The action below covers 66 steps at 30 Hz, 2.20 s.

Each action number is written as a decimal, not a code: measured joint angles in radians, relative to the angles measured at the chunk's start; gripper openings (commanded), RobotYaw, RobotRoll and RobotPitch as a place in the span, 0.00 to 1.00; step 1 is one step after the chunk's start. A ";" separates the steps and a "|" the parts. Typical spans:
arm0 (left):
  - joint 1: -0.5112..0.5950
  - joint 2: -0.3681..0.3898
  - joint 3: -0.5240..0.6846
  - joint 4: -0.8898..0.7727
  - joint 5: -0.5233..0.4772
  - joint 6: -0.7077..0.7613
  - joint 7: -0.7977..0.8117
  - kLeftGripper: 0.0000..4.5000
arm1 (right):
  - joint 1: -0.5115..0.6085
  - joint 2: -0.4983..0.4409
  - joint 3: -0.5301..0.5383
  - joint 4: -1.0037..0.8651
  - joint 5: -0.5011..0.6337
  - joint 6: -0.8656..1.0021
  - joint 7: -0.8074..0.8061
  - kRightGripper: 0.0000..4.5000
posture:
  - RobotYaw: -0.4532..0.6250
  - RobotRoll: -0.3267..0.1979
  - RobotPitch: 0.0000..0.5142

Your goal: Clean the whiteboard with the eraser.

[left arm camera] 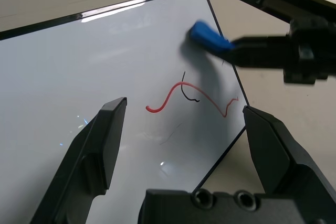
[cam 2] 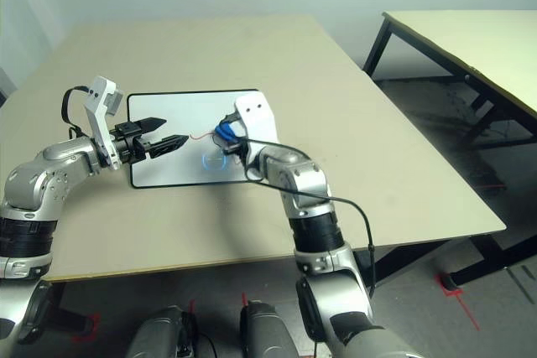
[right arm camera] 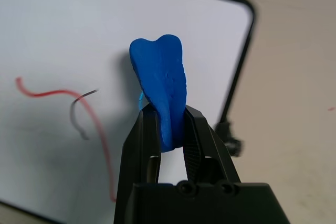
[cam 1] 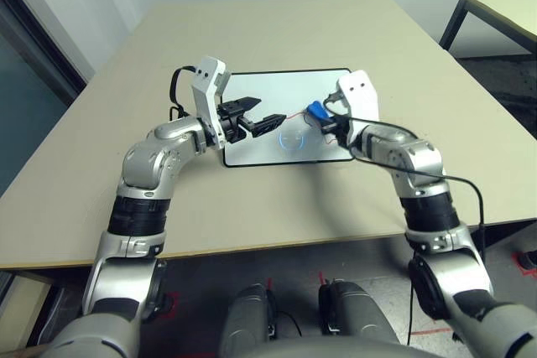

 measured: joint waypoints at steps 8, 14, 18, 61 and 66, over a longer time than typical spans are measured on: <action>0.000 0.005 0.000 -0.002 -0.001 0.003 0.000 1.00 | 0.075 0.054 0.063 -0.065 0.001 0.034 0.022 0.13 | 0.35 0.62 0.10; 0.000 0.018 0.000 -0.008 -0.006 0.017 0.000 1.00 | 0.116 0.071 0.133 -0.102 0.002 0.079 0.053 0.13 | 0.36 0.62 0.10; 0.004 0.027 0.000 -0.022 -0.008 0.031 0.000 1.00 | 0.117 0.066 0.140 -0.088 -0.002 0.066 0.062 0.13 | 0.37 0.62 0.11; 0.066 0.099 0.033 -0.121 -0.065 0.125 0.021 1.00 | 0.074 0.060 0.148 0.002 -0.046 -0.034 0.045 0.13 | 0.42 0.62 0.14; 0.066 0.099 0.033 -0.121 -0.066 0.125 0.019 1.00 | 0.114 0.083 0.203 -0.044 -0.045 0.021 0.064 0.13 | 0.42 0.62 0.14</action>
